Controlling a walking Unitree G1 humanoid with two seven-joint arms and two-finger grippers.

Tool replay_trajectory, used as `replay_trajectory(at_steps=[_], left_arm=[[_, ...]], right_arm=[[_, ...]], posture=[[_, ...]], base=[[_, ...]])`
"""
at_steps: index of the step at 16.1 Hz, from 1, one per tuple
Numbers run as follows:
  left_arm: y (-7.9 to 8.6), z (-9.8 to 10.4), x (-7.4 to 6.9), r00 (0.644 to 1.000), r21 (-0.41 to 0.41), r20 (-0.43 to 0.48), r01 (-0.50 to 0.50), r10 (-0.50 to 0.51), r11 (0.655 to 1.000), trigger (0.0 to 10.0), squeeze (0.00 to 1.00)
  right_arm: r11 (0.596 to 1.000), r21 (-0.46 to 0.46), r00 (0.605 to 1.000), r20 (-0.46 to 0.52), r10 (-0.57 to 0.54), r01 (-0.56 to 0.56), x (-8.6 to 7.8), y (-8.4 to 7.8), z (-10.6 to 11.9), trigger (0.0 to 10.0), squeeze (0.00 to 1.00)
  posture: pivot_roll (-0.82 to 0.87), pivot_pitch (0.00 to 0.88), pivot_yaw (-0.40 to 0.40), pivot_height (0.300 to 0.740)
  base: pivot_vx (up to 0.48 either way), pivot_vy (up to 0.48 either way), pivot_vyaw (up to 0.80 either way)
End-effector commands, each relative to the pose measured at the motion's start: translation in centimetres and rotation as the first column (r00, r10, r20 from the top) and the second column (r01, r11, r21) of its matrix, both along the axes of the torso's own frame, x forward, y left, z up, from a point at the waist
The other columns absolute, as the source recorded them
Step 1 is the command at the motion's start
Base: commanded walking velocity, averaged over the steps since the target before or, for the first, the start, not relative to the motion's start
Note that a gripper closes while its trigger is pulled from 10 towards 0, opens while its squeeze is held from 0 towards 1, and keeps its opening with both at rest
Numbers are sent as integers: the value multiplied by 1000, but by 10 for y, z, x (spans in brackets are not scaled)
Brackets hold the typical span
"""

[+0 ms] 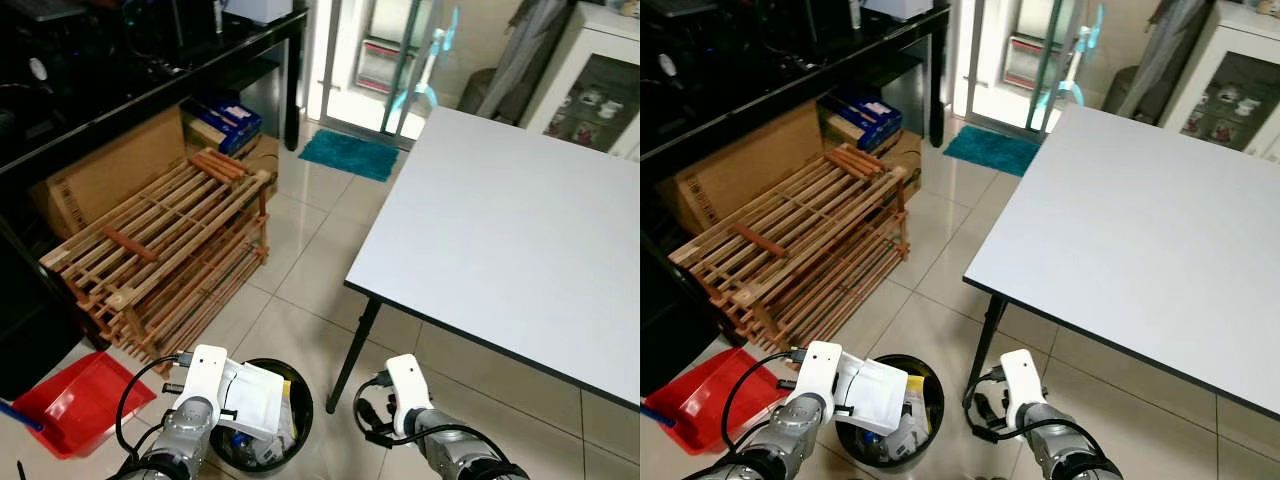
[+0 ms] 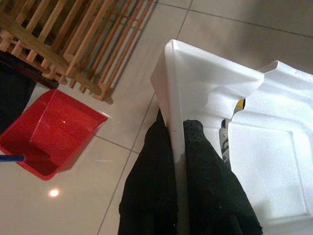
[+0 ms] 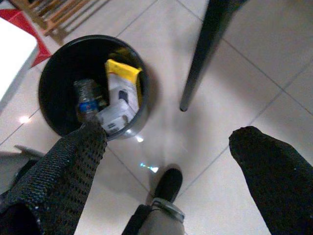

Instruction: Picking trash to rubbish bin

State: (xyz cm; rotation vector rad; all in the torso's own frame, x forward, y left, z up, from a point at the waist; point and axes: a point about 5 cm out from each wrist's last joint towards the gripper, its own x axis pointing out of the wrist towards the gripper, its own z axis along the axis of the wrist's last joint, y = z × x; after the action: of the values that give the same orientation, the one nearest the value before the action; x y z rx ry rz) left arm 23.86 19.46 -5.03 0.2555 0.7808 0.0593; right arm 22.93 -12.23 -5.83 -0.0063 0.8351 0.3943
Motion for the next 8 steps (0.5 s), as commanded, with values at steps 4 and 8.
replay_trajectory(at_steps=[4,8], left_arm=[[-8,3,7,998,21,-8,63,-63,998,10000,0],[-14,3,8,993,39,-15,114,-114,993,10000,0]], right_arm=[[989,74,991,12,130,-131,10,8,10,10000,0],[969,197,989,44,144,-150,14,11,20,10000,0]], posture=[[-2,71,-94,740],[-38,115,-103,740]], base=[[0,0,0],[0,0,0]])
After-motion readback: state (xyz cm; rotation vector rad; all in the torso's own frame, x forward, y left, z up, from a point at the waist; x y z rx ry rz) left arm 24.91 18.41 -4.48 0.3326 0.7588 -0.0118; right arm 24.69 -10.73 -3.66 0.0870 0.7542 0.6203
